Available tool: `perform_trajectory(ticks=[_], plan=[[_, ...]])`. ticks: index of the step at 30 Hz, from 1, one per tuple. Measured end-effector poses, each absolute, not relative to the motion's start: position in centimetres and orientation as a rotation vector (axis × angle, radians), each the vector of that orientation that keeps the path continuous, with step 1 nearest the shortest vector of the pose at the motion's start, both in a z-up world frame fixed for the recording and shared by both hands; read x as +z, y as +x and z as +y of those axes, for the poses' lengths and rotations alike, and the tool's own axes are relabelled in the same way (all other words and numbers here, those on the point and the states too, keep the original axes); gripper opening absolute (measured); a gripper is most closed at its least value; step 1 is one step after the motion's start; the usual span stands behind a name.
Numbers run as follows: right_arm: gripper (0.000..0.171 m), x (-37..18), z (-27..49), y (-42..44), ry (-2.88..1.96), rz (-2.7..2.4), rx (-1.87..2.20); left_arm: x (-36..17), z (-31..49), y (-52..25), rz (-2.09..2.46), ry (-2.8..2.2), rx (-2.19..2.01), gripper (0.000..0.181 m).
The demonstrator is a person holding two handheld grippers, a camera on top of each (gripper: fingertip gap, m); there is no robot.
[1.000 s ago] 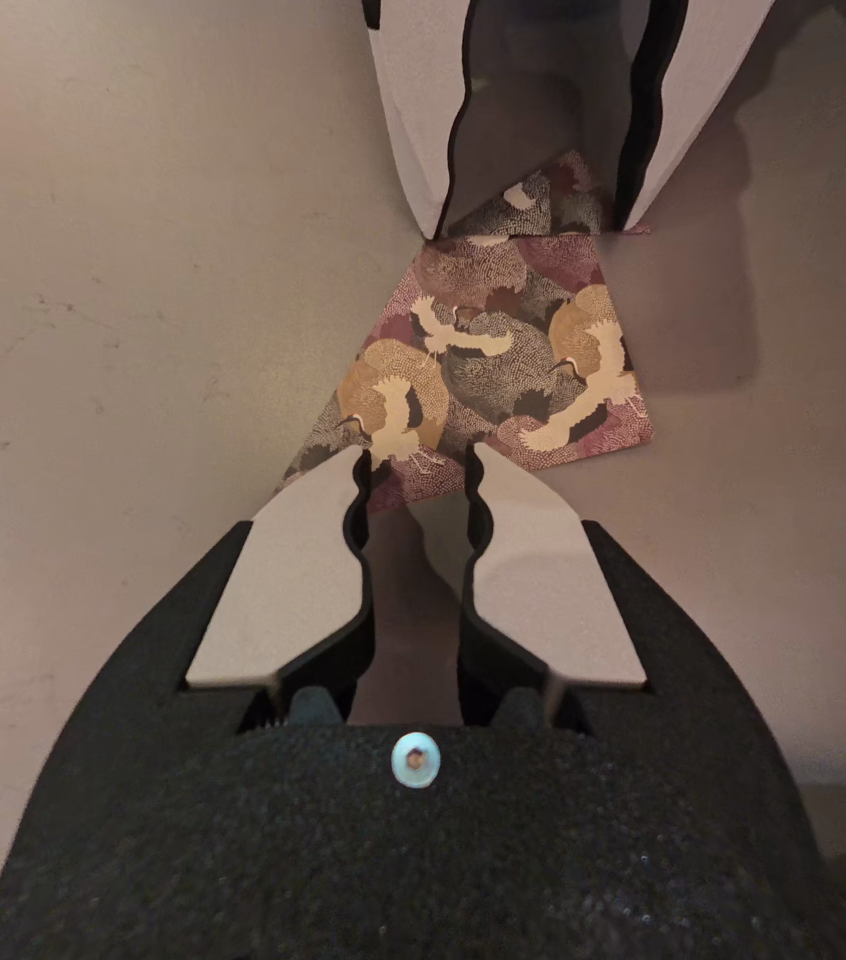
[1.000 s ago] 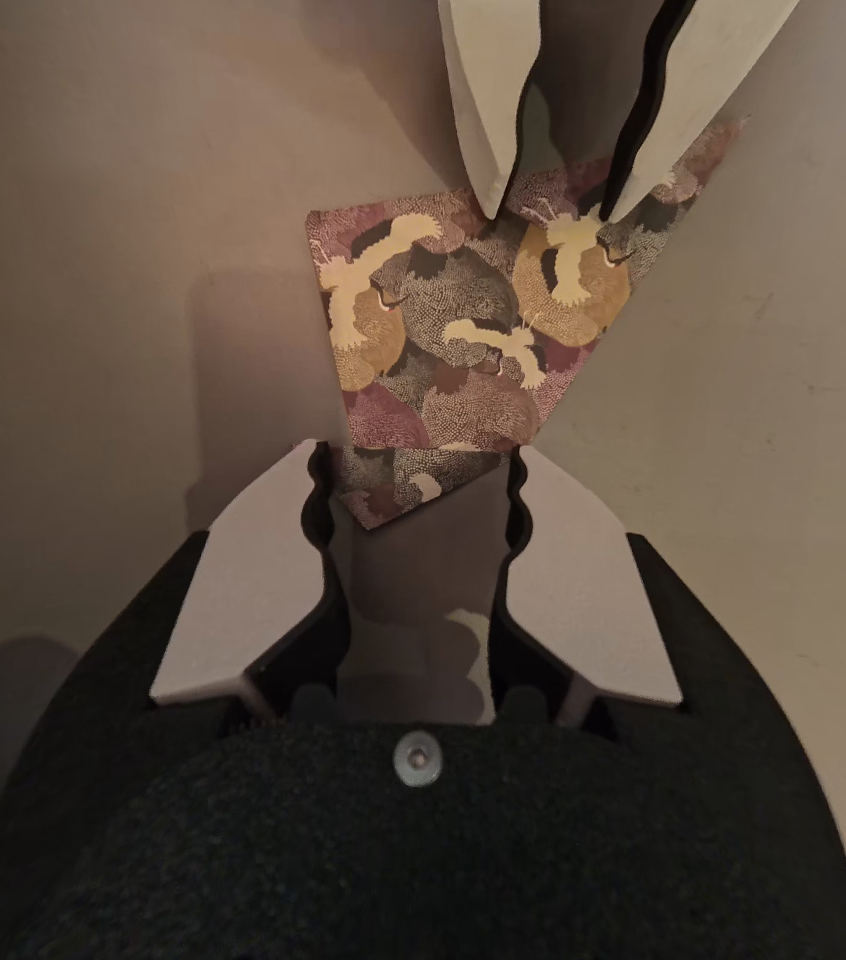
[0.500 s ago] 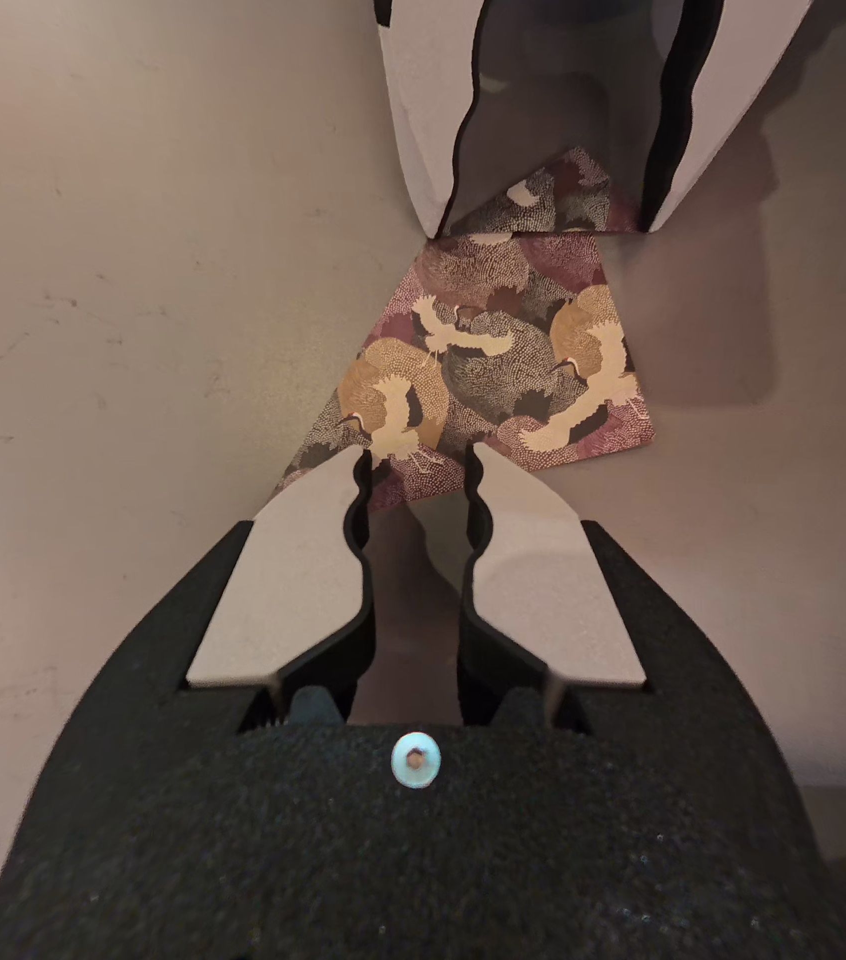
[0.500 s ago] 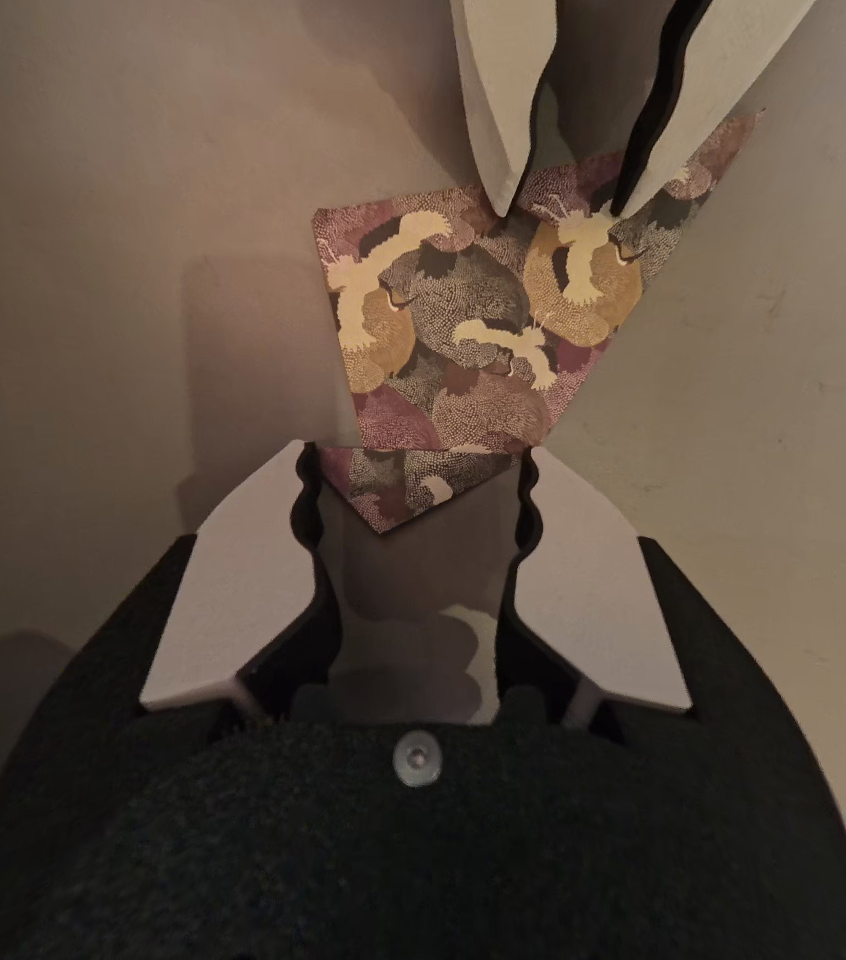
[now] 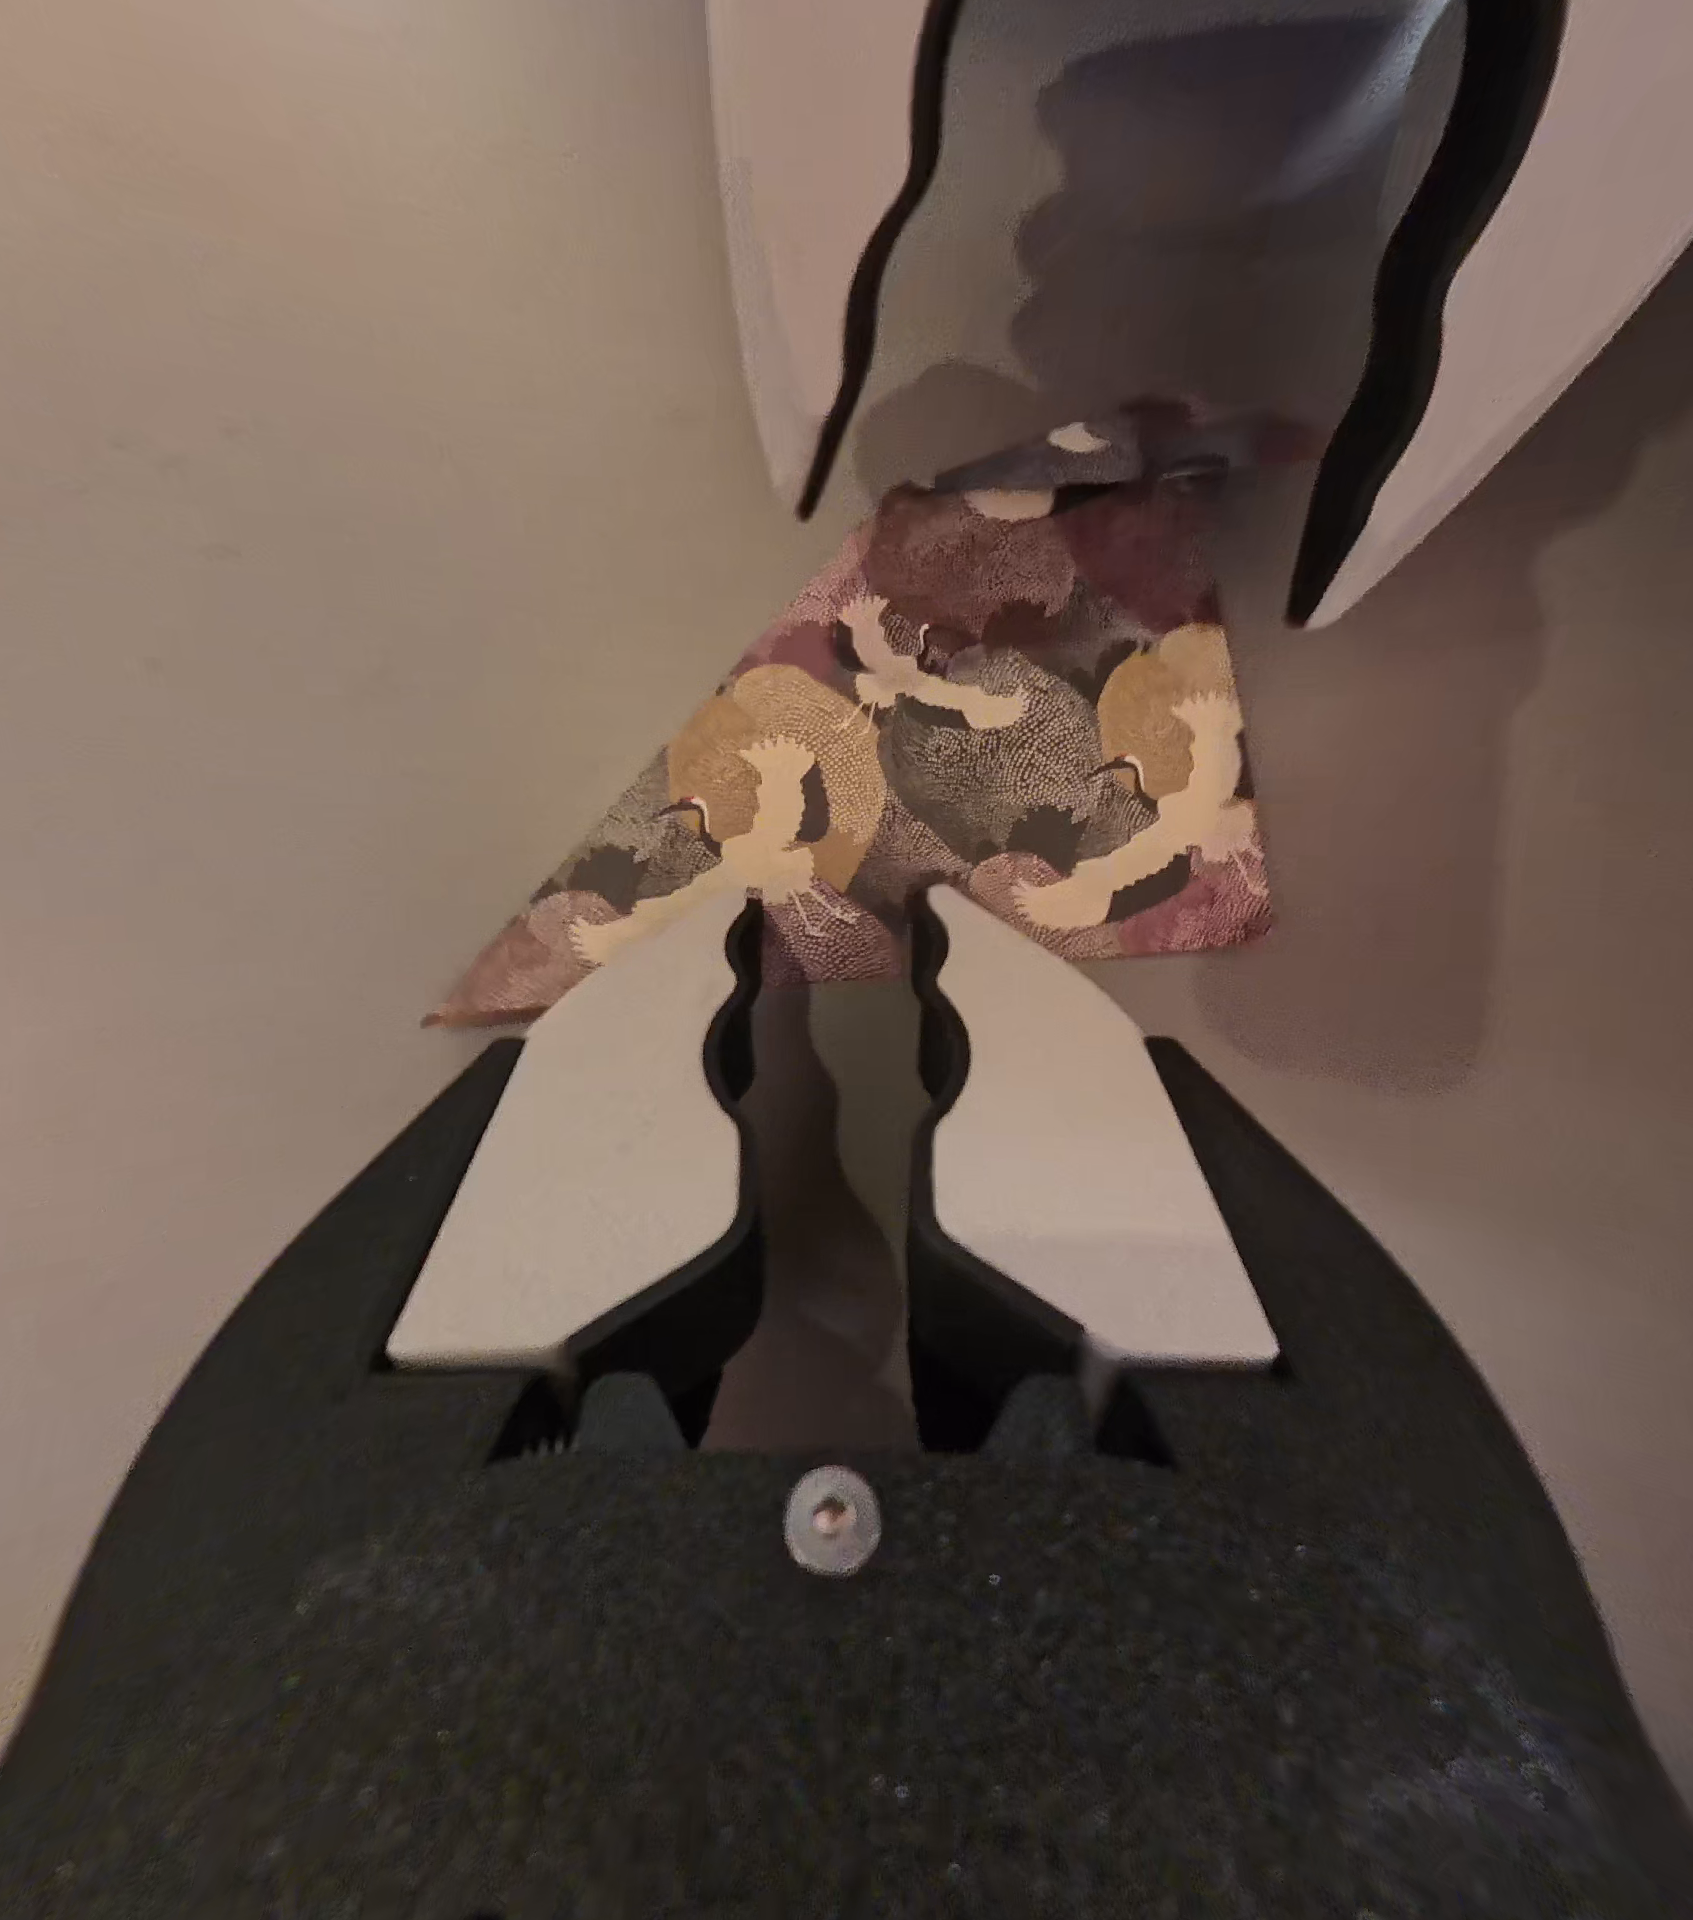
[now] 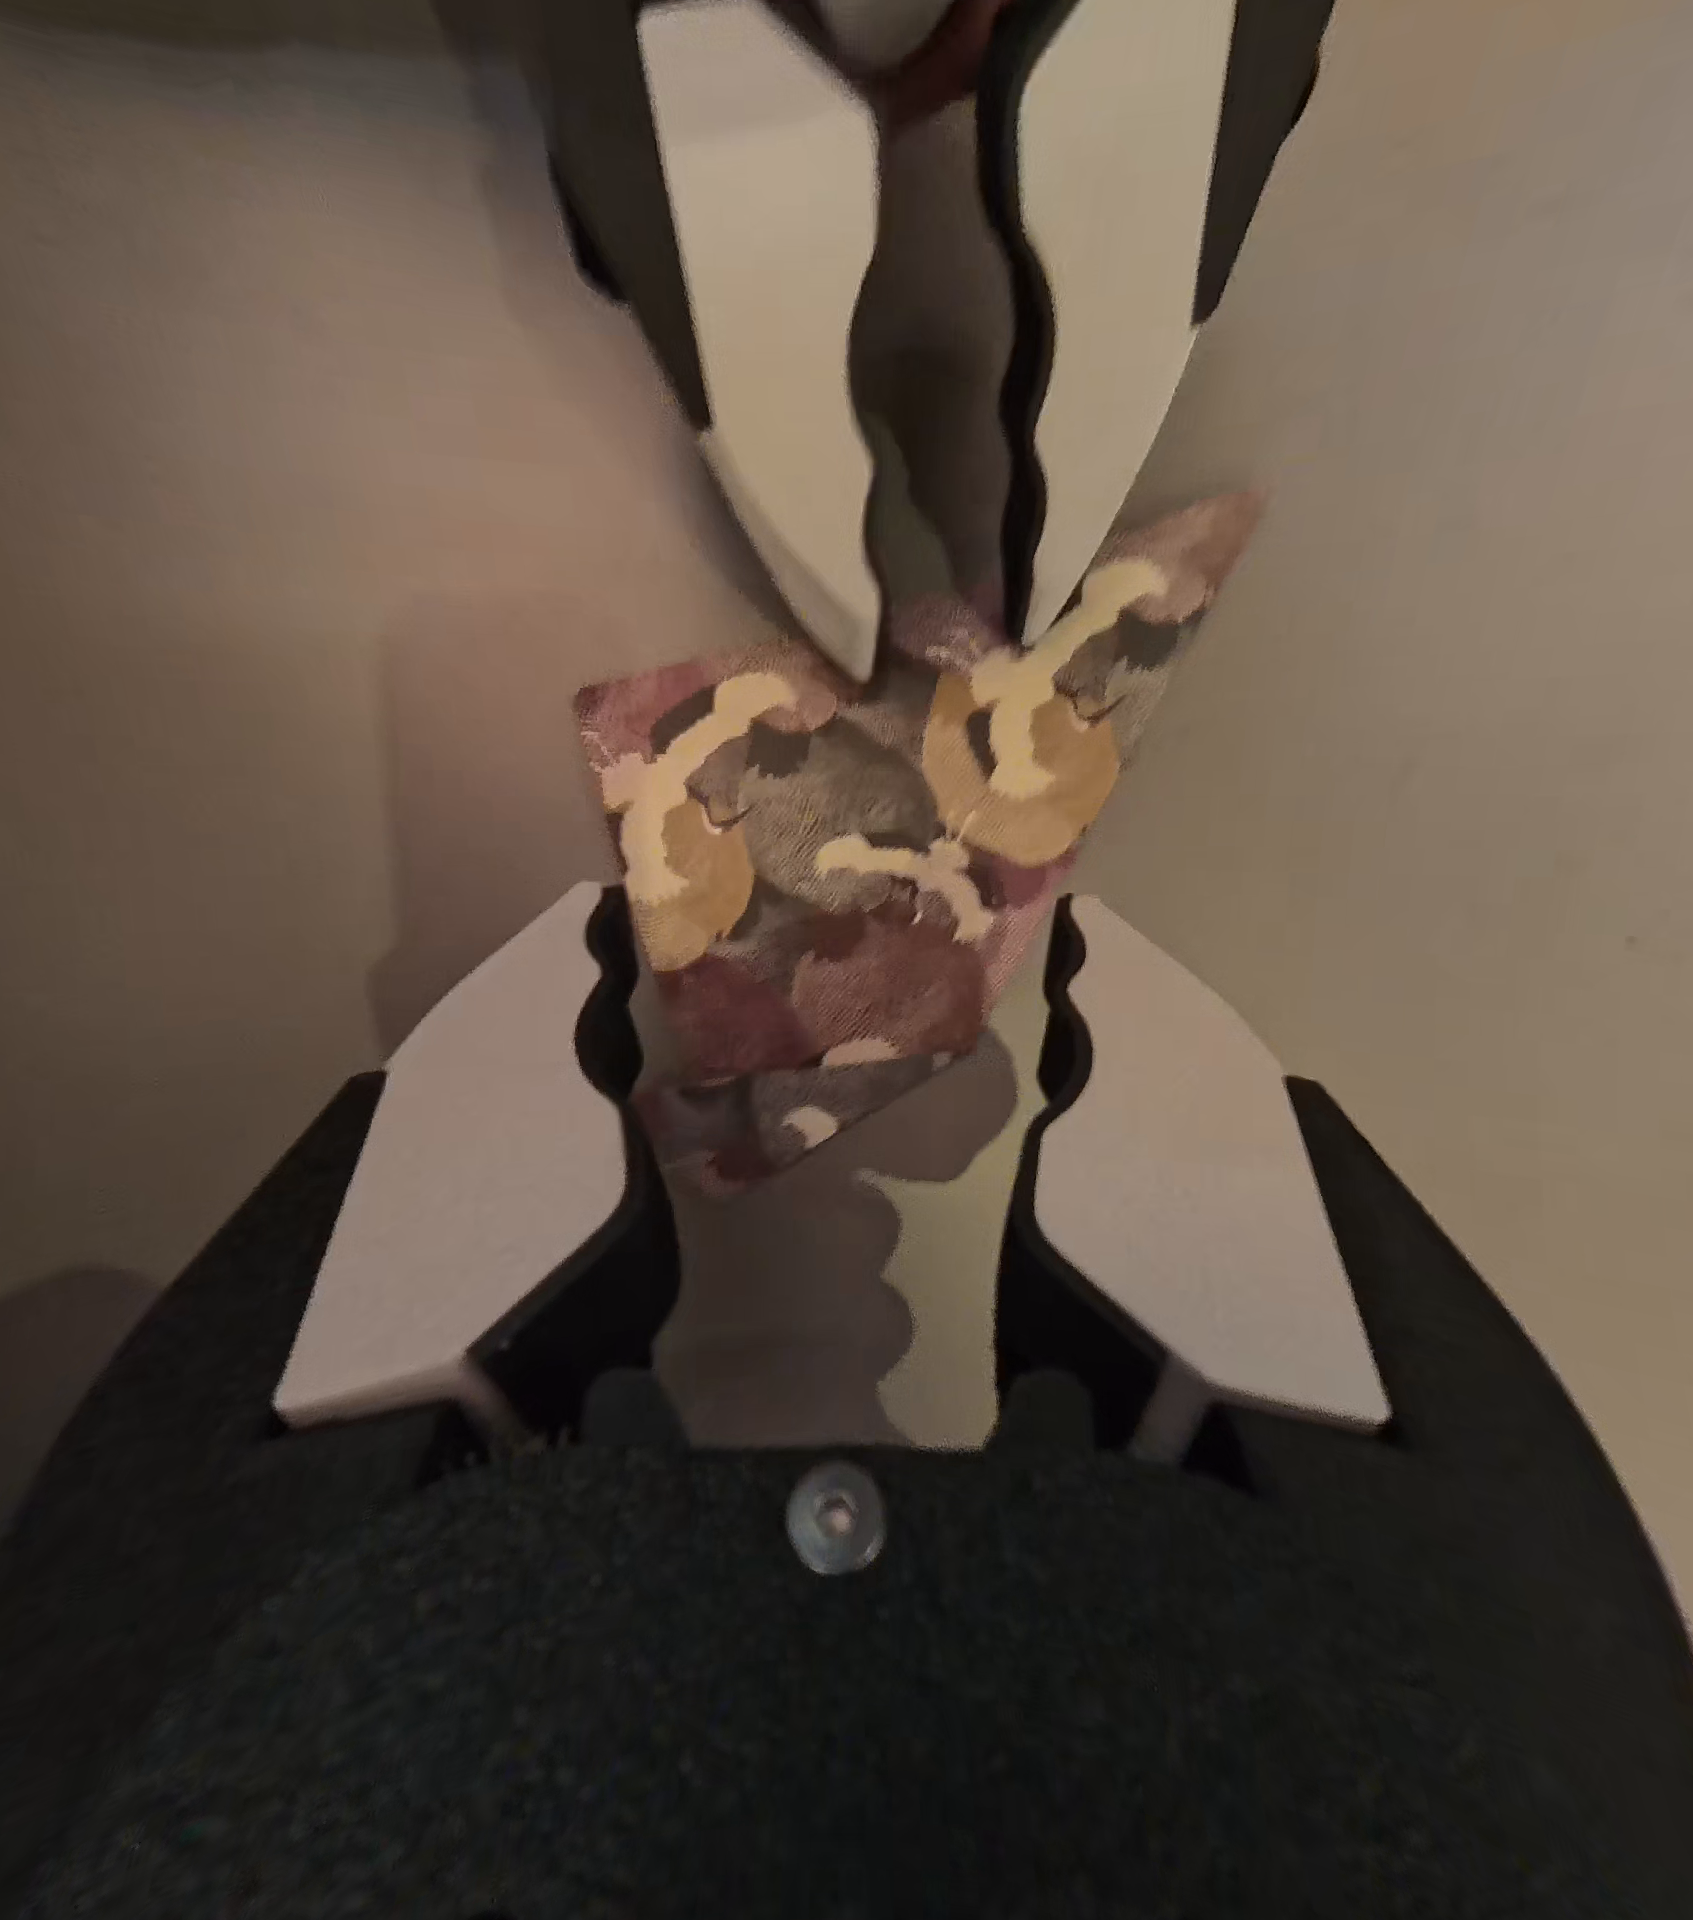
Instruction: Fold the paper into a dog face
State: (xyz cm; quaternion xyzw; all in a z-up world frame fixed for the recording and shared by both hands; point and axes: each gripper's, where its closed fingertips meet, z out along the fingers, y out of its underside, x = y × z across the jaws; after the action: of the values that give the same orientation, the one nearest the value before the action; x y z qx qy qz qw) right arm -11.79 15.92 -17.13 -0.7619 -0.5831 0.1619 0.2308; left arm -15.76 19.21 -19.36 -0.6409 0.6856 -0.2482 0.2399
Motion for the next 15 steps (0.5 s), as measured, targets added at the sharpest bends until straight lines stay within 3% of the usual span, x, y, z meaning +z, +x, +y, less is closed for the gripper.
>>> perform_trajectory(ticks=[8, 15], plan=[[0.074, -18.1, 16.4, -13.4, -2.09, -1.635, 0.468, -19.4, 17.0, -14.3, 1.675, -1.942, -0.644, 0.067], [0.073, -17.4, 16.0, -12.8, -2.075, -1.598, 0.451, -16.3, 20.6, -15.3, 1.682, -1.841, -0.75, 0.055]])
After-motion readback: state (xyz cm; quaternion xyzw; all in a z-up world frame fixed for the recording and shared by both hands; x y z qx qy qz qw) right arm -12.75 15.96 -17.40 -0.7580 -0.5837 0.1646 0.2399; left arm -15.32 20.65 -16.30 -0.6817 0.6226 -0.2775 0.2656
